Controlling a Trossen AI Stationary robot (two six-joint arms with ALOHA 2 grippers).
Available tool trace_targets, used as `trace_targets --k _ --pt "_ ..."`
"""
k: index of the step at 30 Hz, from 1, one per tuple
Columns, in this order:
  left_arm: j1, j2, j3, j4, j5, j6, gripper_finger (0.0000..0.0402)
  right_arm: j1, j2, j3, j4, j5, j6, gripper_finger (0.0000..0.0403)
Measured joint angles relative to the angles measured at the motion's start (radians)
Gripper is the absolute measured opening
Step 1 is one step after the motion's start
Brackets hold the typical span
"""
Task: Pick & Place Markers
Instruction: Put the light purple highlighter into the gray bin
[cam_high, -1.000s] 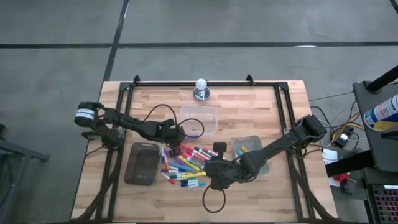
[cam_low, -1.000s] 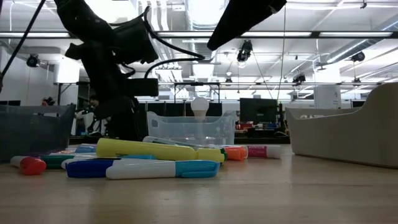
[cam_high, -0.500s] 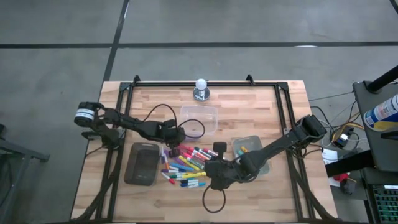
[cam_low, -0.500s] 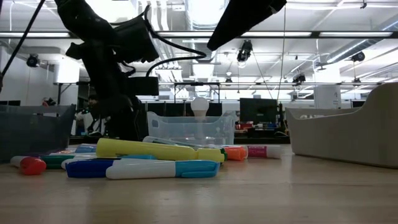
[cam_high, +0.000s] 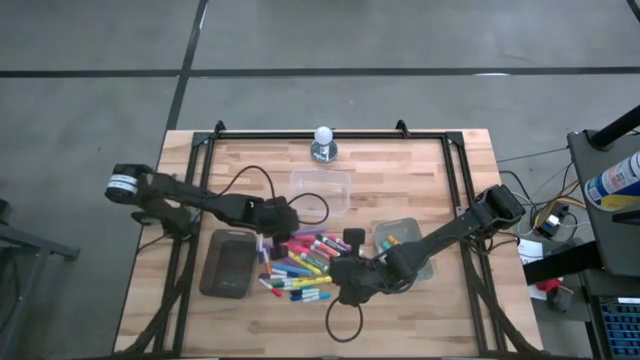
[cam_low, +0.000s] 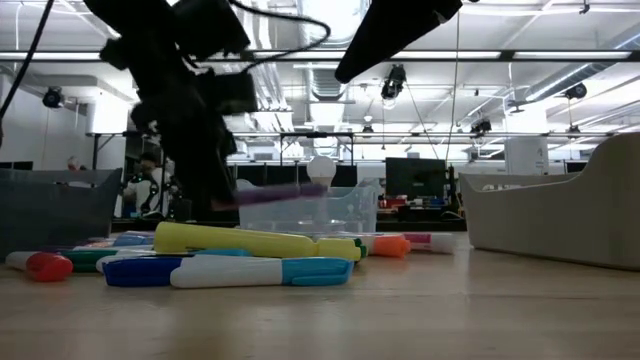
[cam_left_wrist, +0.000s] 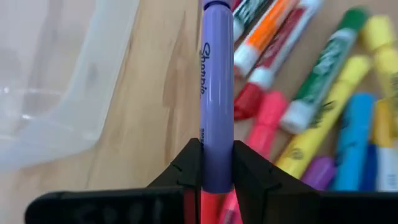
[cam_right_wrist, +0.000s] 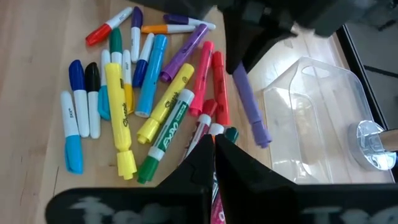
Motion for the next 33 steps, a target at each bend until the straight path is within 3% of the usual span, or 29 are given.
trace_targets --k 8,11,19,26,33 --pt "-0.03 -0.162 0.0 0.0 0.004 0.0 0.0055 -0.005 0.01 -0.013 -0.006 0.003 0.133 0.0009" --pt "-0.045 -0.237 0.0 0.002 0.004 0.0 0.0056 -0.005 0.009 -0.034 -0.008 0.05 0.153 0.0016" --pt "-0.098 -0.392 0.0 0.063 0.005 0.014 0.0056 -0.043 0.009 -0.082 0.073 0.127 0.204 0.0092" --pt "-0.132 -0.428 0.0 0.105 0.007 0.046 0.0056 -0.083 0.009 -0.112 0.189 0.133 0.099 0.0146" --pt "-0.141 -0.425 0.0 0.118 0.009 0.069 0.0056 -0.106 0.008 -0.182 0.48 0.133 -0.166 0.0138"
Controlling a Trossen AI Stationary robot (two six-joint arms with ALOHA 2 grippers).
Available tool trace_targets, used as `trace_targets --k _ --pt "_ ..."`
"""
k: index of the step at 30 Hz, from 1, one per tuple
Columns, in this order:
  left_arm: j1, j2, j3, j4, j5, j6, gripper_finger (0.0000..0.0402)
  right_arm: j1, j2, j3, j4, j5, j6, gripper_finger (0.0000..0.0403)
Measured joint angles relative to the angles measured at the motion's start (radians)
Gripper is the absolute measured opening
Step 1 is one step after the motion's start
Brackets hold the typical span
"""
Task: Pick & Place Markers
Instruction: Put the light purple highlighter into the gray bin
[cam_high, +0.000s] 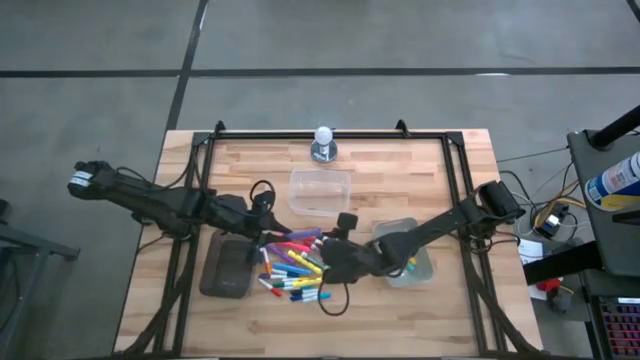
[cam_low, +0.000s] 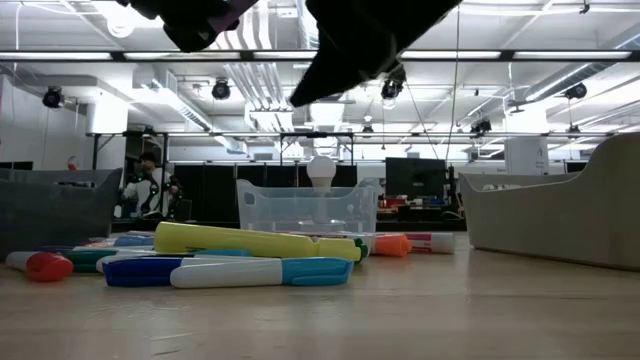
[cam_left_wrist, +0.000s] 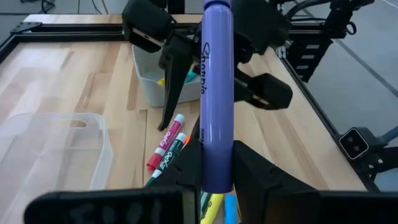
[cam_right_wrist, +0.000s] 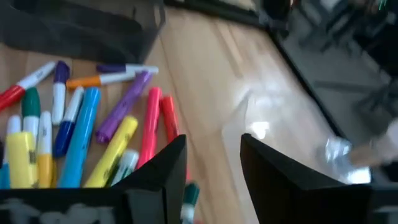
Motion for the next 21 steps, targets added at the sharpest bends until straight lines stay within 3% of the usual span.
trace_targets --k 10,17,21 --pt "-0.011 0.0 0.0 0.056 0.054 0.046 0.0057 -0.014 -0.004 -0.033 0.294 -0.013 -0.206 0.0132" --pt "-0.015 -0.005 -0.001 0.056 0.058 0.092 0.0057 -0.008 -0.027 -0.033 0.391 -0.19 -0.257 0.0131" --pt "-0.025 -0.012 -0.001 0.058 0.06 0.106 0.0057 -0.008 -0.051 -0.033 0.407 -0.223 -0.252 0.0128"
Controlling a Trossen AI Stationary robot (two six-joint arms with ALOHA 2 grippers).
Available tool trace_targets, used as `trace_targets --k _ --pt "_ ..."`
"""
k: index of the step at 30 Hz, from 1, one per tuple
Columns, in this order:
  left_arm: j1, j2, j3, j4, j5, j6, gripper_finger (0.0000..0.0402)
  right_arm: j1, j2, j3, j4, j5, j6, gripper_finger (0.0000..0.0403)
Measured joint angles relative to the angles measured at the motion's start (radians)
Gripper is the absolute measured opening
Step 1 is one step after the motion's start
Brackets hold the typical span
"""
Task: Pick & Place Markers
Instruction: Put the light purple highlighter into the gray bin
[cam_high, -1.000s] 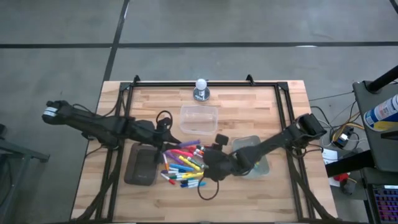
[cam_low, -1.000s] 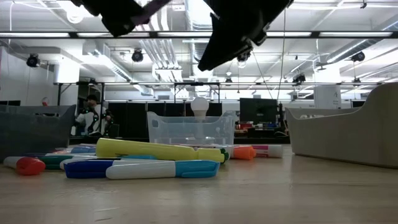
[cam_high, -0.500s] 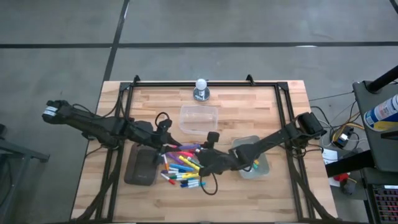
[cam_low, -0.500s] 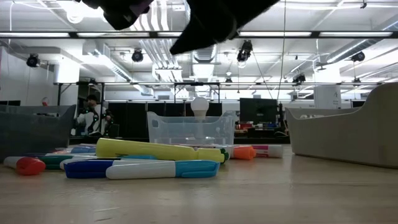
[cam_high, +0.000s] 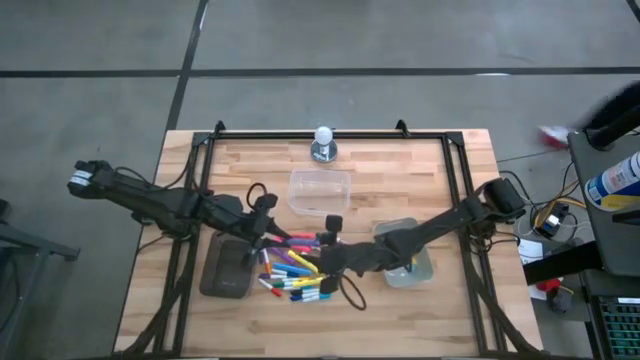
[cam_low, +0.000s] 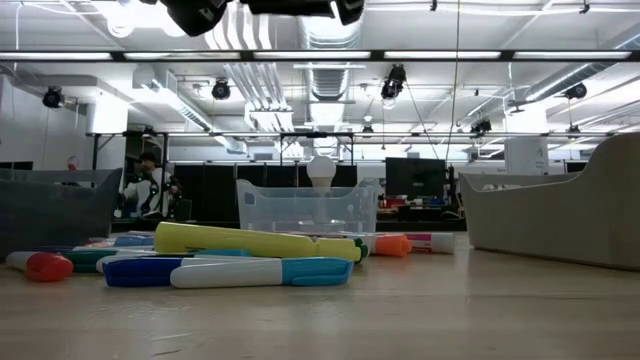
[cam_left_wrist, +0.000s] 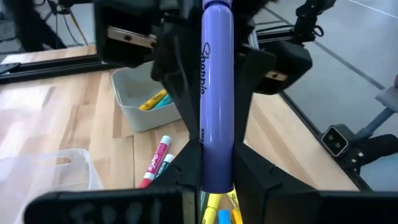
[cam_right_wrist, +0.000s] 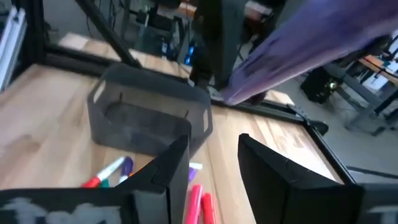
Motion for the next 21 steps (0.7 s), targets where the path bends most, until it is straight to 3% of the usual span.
trace_targets --k 11,21 --pt "-0.011 -0.01 0.0 0.033 -0.002 0.017 0.0057 0.003 -0.032 0.0 0.18 -0.03 -0.119 0.0127" --pt "-0.012 -0.009 0.0 0.044 -0.002 0.017 0.0058 0.0 -0.032 0.0 0.214 -0.061 -0.111 0.0127"
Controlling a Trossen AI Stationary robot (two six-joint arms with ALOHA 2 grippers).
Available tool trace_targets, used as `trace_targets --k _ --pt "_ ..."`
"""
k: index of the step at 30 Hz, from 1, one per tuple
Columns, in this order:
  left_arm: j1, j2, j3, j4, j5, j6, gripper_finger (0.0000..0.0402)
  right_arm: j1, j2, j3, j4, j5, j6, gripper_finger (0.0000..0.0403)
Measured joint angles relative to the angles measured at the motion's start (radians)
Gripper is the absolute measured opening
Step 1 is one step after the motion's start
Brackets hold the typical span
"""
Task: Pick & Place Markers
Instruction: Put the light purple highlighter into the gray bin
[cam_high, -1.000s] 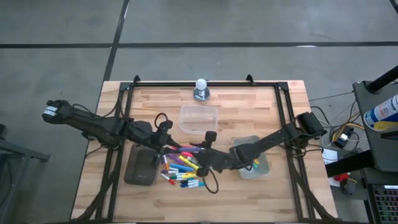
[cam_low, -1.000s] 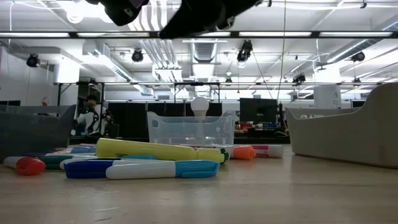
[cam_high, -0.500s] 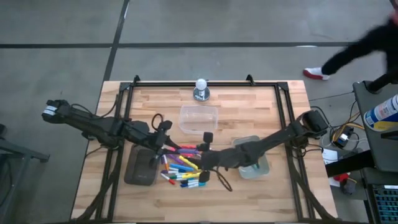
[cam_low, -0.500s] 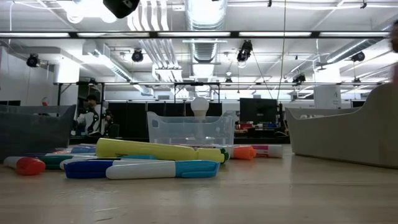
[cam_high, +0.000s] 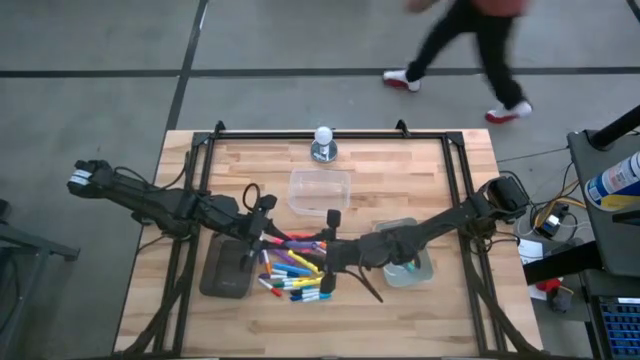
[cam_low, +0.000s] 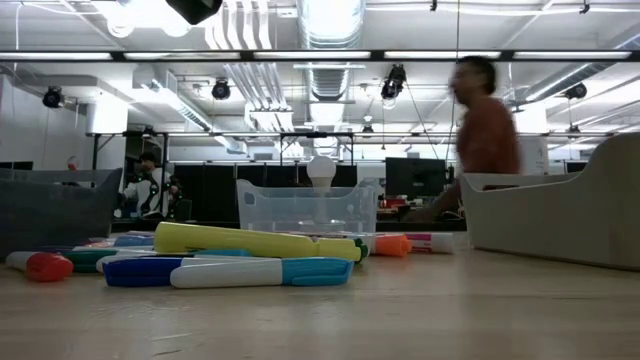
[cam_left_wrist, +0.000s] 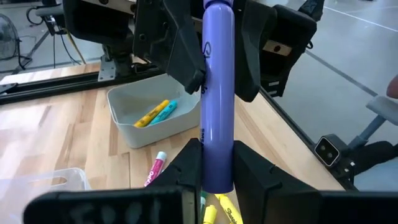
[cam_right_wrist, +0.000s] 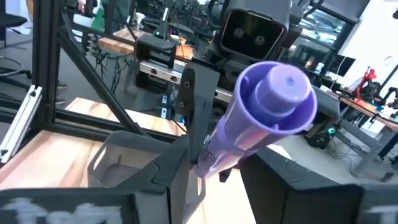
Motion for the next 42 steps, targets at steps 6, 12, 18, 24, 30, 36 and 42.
trace_targets --k 6,12,18,24,30,36,42 --pt "0.0 0.0 0.0 0.004 -0.001 0.0 0.0058 -0.003 0.0 0.006 0.004 -0.004 -0.001 0.01" --pt "0.0 0.0 0.0 0.007 0.001 0.008 0.0058 -0.003 0.0 0.006 0.005 -0.011 0.003 0.006" --pt "0.0 0.001 0.0 0.008 -0.007 -0.042 0.0073 -0.003 -0.003 0.006 -0.001 -0.009 0.012 0.007" --pt "0.001 0.001 0.0 0.013 -0.077 -0.085 0.0153 -0.002 -0.039 0.007 -0.07 0.025 0.038 0.0068" --pt "0.002 0.001 -0.002 0.009 -0.118 -0.09 0.0195 0.0 -0.129 0.007 -0.345 0.138 0.194 0.0069" --pt "0.001 0.001 -0.003 0.008 -0.114 -0.095 0.0198 -0.001 -0.273 0.007 -0.83 0.151 0.592 0.0069" --pt "0.001 0.001 -0.009 0.007 -0.113 -0.113 0.0199 -0.001 -0.386 0.008 -1.399 0.117 1.124 0.0069"
